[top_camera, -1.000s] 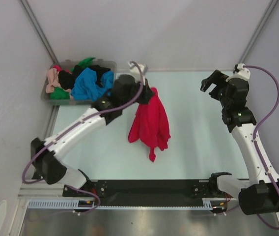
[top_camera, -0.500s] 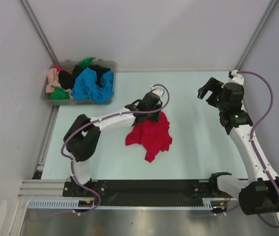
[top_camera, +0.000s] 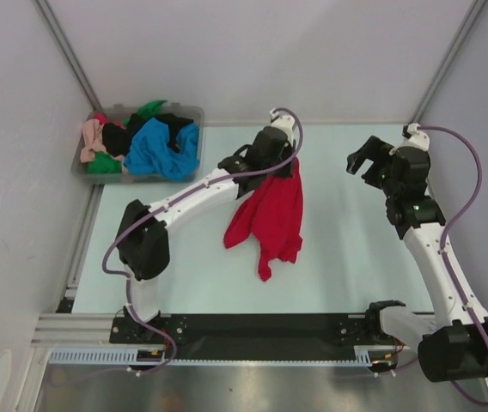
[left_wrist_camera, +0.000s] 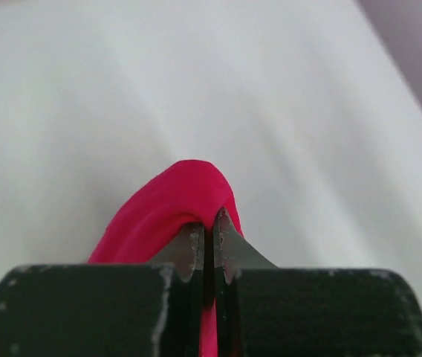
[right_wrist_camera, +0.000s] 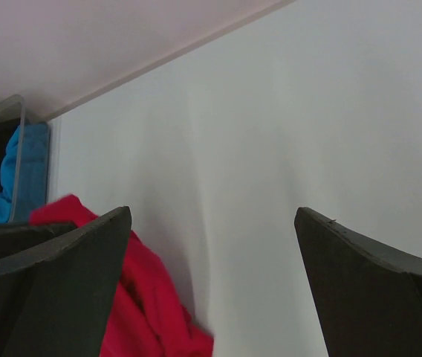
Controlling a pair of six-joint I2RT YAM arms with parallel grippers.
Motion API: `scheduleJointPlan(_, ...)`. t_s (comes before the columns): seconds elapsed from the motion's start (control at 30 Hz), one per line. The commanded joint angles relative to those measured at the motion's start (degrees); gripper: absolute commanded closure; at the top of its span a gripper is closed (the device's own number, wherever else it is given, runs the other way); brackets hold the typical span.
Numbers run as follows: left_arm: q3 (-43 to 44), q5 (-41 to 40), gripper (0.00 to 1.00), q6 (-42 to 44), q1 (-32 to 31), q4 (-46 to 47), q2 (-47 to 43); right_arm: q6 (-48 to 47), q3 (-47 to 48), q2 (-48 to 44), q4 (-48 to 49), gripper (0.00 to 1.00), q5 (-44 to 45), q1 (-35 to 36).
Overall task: Fold and stack the t-shirts
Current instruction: Move the tshirt to the center of the board, then flatten the tshirt out
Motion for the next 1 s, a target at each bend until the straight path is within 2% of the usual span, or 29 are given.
scheduleJointPlan(0.0, 5.7, -3.0, 0.98, 1.7, -0.2, 2.0, -1.5, 1.2, -1.3, -2.6, 1.9, 0.0, -2.9, 0.1)
scheduleJointPlan(0.07, 5.6, -3.7, 0.96, 1.9, -0.1, 2.7, -0.6, 1.5, -3.6, -3.2, 3.0, 0.0, -4.0, 0.3)
scheduleJointPlan(0.1, 5.8, -3.7, 0.87, 1.7, -0.1, 1.7, 1.1, 1.5, -4.4, -3.4, 3.1, 0.0, -4.9, 0.5)
scheduleJointPlan(0.17, 7.8, -2.2, 0.48, 0.2, -0.1, -2.1, 2.3, 1.6, -5.3, -3.6, 2.9, 0.0, -5.3, 0.8)
scheduleJointPlan(0.2, 7.6, -1.7, 0.13, -0.6, -0.1, -3.6, 2.3, 1.3, -5.3, -3.7, 2.7, 0.0, -5.6, 0.8)
scheduleJointPlan(0.27, 4.2, -1.9, 0.03, -1.9, -0.2, -4.7, -0.6, 0.6, -5.3, -4.0, 2.6, 0.0, -6.5, 0.9)
scheduleJointPlan(0.4, 2.2, -3.3, 0.0, -1.2, -0.1, -6.7, -6.6, -0.2, -6.0, -4.9, 5.5, 0.0, -11.0, 1.0)
scheduleJointPlan(0.57, 3.2, -3.2, 0.0, -1.7, -0.1, -9.9, -11.6, -0.7, -5.9, -5.1, 5.9, 0.0, -10.7, 1.1)
scheduleJointPlan(0.73, 3.1, -1.1, 0.0, -4.7, 0.4, -11.1, -11.6, -1.4, -4.8, -4.1, 5.4, 0.0, -12.9, 1.7)
scheduleJointPlan(0.83, 0.0, 2.6, 0.03, -9.9, 3.1, -11.4, -13.7, -2.6, -5.0, -4.3, 4.7, 0.0, -11.7, 2.8)
scheduleJointPlan(0.9, -6.2, 4.7, 0.05, -13.1, 6.0, -10.2, -18.5, -4.3, -4.8, -3.7, 4.8, 0.0, -13.3, 4.9)
scheduleJointPlan(0.93, -8.8, 7.1, 0.05, -13.7, 7.1, -9.2, -21.0, -5.6, -4.4, -3.2, 5.3, 0.0, -14.9, 6.9)
scheduleJointPlan(0.97, -14.7, 9.2, 0.05, -14.7, 8.0, -8.1, -23.2, -7.3, -3.9, -2.1, 5.4, 0.0, -14.8, 12.4)
